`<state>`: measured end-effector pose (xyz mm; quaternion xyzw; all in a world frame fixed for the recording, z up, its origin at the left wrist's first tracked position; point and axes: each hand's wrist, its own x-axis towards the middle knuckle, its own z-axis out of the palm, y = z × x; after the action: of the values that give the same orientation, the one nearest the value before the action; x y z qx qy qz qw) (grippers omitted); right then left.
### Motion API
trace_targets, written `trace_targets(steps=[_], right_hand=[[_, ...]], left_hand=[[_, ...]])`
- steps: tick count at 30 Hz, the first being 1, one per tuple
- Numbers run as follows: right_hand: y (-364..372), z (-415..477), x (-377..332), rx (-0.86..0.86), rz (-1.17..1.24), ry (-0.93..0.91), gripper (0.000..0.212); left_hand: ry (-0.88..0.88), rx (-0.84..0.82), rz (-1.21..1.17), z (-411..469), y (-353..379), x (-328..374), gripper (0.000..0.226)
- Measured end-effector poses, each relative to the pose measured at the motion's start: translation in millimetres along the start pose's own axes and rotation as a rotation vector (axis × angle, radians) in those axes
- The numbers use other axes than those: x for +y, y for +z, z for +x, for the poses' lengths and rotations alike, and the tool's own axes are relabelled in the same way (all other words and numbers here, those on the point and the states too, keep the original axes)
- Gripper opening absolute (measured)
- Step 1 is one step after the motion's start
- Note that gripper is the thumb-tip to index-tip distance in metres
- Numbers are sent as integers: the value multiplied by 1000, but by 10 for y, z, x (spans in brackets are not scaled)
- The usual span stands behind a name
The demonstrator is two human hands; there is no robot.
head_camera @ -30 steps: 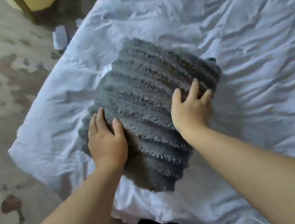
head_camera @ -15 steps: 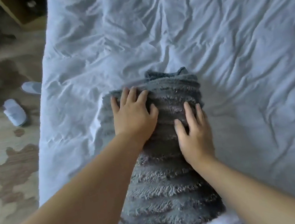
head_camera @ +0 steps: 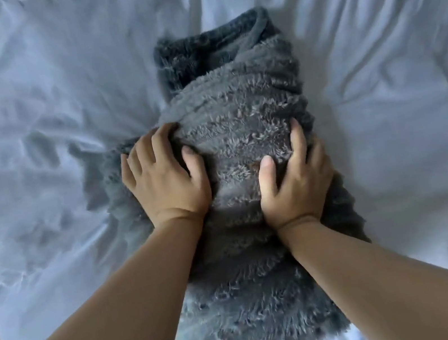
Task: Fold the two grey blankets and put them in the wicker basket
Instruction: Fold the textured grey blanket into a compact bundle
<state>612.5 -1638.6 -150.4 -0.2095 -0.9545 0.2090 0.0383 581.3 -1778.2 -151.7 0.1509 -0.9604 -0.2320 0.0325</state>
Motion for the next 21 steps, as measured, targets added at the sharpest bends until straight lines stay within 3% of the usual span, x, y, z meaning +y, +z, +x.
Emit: trace_targets(steps=[8,21], right_hand=[[761,249,240,52,-33,24,71],[770,261,244,46,-56,6,72]], left_hand=[[-1,1,27,226,690,-148,56],[14,-15,48,284,693,-148,57]])
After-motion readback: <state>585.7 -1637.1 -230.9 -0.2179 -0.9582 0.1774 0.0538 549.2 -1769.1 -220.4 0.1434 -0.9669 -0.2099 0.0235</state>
